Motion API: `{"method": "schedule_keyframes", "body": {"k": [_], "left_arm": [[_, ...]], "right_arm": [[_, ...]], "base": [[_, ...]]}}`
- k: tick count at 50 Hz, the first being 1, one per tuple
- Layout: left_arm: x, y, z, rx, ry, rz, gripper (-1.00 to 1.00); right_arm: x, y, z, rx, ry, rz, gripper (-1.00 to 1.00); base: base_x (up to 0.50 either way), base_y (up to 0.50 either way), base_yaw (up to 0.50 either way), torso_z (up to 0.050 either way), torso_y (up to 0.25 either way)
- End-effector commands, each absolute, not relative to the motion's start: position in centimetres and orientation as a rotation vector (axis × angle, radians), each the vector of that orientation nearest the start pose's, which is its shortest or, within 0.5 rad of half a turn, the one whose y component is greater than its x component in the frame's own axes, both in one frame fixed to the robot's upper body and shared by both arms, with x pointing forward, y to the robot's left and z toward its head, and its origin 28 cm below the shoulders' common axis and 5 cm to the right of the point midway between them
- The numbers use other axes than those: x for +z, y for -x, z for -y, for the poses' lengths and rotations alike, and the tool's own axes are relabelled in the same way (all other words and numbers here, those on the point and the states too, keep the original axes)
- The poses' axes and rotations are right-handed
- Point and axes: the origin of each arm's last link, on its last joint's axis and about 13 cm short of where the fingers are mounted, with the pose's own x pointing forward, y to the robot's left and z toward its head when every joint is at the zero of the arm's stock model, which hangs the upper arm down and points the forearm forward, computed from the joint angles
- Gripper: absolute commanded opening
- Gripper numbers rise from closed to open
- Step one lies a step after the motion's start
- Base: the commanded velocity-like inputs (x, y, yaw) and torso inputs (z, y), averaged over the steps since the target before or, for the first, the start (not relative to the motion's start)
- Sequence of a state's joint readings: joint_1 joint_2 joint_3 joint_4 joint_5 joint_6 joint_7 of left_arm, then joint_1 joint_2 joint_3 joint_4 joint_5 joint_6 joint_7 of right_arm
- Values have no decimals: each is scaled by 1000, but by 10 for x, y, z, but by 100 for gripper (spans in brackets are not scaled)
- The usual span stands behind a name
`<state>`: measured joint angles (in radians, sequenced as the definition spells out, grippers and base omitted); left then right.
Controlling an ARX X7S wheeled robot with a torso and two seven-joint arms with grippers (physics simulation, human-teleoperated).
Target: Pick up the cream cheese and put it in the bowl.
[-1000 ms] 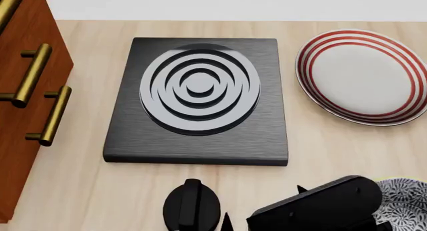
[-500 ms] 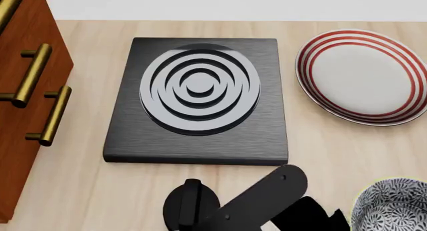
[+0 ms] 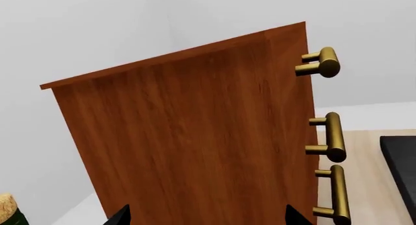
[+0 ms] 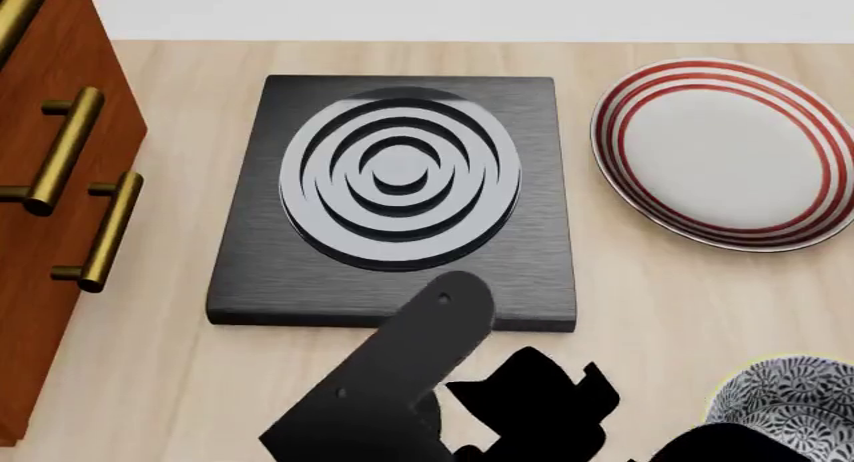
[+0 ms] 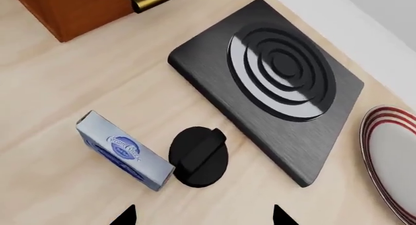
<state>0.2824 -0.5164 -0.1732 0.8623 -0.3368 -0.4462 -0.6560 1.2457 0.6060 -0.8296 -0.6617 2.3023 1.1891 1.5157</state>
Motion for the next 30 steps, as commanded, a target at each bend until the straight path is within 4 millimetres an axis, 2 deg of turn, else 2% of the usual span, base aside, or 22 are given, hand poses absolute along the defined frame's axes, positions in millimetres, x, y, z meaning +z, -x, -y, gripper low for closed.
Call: {"method": "schedule_keyframes", "body": {"k": [1, 7, 12, 30], "left_arm": [[137, -138, -278, 464, -195, 204, 100], [136, -139, -278, 464, -197, 207, 100], [123, -139, -278, 462, -199, 204, 100], [125, -138, -277, 461, -204, 202, 100]], "right_arm": [[261, -158, 59, 571, 596, -397, 100], [255, -162, 52, 606, 602, -408, 100], [245, -165, 45, 631, 619, -426, 100], [239, -170, 32, 683, 652, -425, 100]], "base": [[0, 0, 0, 0, 0], [0, 0, 0, 0, 0], [0, 0, 0, 0, 0], [0, 0, 0, 0, 0]]}}
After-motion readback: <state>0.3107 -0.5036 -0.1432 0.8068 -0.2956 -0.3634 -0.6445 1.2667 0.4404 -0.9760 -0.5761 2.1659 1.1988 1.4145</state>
